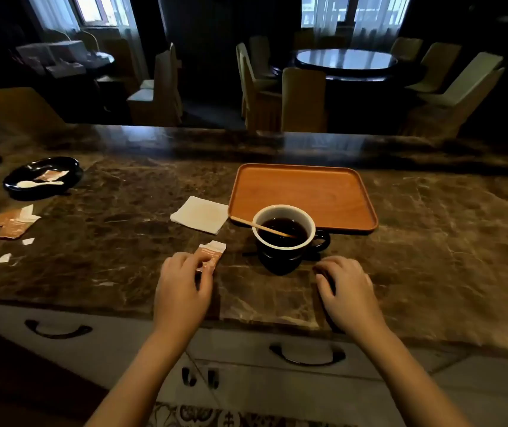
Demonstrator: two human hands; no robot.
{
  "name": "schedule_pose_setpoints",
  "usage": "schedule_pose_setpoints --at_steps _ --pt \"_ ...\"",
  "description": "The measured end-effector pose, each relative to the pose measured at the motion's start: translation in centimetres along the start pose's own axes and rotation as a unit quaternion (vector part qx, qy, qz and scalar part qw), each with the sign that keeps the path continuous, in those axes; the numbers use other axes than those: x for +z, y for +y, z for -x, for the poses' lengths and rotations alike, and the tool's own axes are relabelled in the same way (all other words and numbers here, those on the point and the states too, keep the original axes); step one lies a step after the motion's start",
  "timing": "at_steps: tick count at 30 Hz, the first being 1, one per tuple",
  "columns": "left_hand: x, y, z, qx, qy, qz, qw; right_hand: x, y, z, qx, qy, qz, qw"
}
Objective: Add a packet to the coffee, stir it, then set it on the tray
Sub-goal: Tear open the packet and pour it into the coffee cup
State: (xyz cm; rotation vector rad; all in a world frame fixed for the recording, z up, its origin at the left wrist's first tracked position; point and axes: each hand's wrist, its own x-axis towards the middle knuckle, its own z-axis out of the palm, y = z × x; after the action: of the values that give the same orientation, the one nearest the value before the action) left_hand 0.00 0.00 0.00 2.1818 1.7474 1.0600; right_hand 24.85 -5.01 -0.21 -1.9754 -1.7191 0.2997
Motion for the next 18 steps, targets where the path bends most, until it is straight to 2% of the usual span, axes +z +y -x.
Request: schedule_pose_setpoints --at_steps 2,4,9,14,18 --pt "0.2 -0.8 -0.8 -0.052 0.006 -0.031 0.998 0.8 -0.1 0.4 -0.006 0.026 0.047 0.999" --pt "0.6 -1.3 -1.6 -0.102 -0.035 -0.075 0.991 1.7 0.1 0.8 -0.021 0.016 0.098 0.995" --pt "1.7 -1.8 -2.4 -0.098 -0.053 -0.094 0.989 2.0 0.3 0.4 -0.021 -0.018 0.134 0.991" --pt "1.7 -1.9 -2.9 -0.115 -0.040 -0.029 0.992 1.9 0.0 0.5 -0.028 -0.018 0.131 0.991" --pt "1.3 -1.8 -3.6 -0.156 -0.069 0.079 0.982 1.9 0.1 0.5 -0.031 -0.019 0.137 0.990"
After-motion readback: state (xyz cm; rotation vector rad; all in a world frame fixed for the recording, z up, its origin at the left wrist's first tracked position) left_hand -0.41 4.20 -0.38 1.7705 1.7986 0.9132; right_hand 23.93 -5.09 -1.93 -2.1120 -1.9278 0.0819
